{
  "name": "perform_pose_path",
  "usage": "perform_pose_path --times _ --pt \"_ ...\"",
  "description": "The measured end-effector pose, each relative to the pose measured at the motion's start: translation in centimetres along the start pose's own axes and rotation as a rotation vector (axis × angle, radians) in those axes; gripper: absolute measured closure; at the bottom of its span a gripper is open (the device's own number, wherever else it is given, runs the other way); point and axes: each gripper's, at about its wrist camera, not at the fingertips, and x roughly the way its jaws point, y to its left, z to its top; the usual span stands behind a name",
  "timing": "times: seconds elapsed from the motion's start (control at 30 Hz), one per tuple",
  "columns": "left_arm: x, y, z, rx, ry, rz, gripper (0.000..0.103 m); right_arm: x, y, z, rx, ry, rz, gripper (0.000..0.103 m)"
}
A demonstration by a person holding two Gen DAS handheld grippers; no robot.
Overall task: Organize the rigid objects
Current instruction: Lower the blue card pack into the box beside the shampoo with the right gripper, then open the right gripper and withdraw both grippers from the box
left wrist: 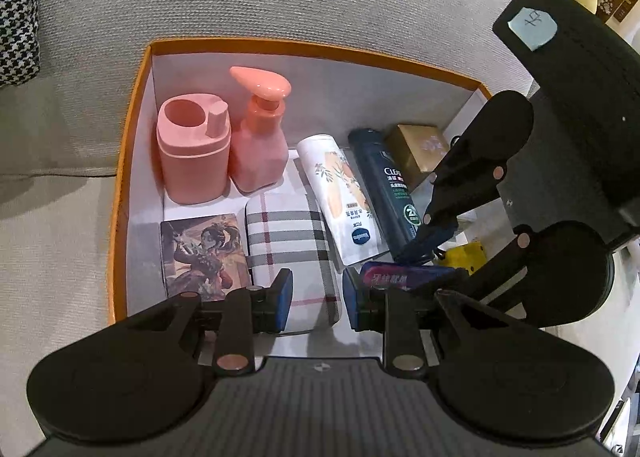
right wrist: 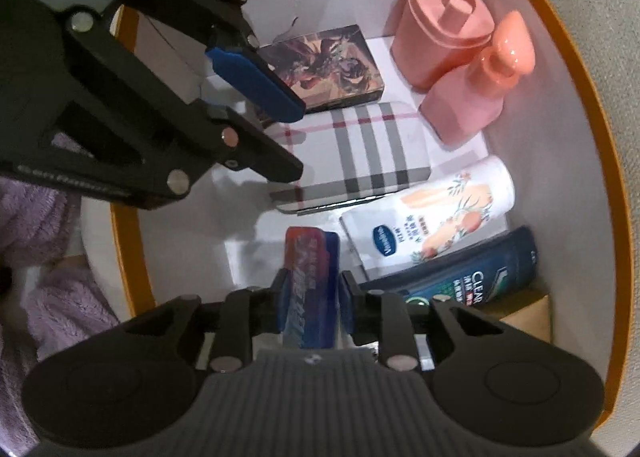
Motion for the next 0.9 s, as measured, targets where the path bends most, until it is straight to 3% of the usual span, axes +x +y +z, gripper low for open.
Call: perform_pose_path --times 0.1,0.3,0.47,0.7,0.9 --pt "0.1 0.0 -0.1 -0.006 0.002 0.0 0.073 0.5 0.1 0.1 -0.004 0.005 -0.013 0.086" --pt "0.0 0.1 0.0 0.0 0.008 -0.002 0.073 1.6 0.4 -0.2 -0.029 -0.008 0.018 0.081" --pt "0.0 -0.4 0.0 0.008 0.011 0.005 0.073 1.1 1.0 -0.3 -0.031 -0.027 -0.004 0.076" --pt "-1.7 -1.6 -0.3 0.041 -0.02 0.031 0.073 -2.6 1.5 -1.5 0.037 -0.095 -0.064 0.075" --pt "-4.8 -2.5 -1.0 0.053 -0.111 0.069 0.073 -7.3 2.7 -3.2 0.165 -0.208 -0.179 0.065"
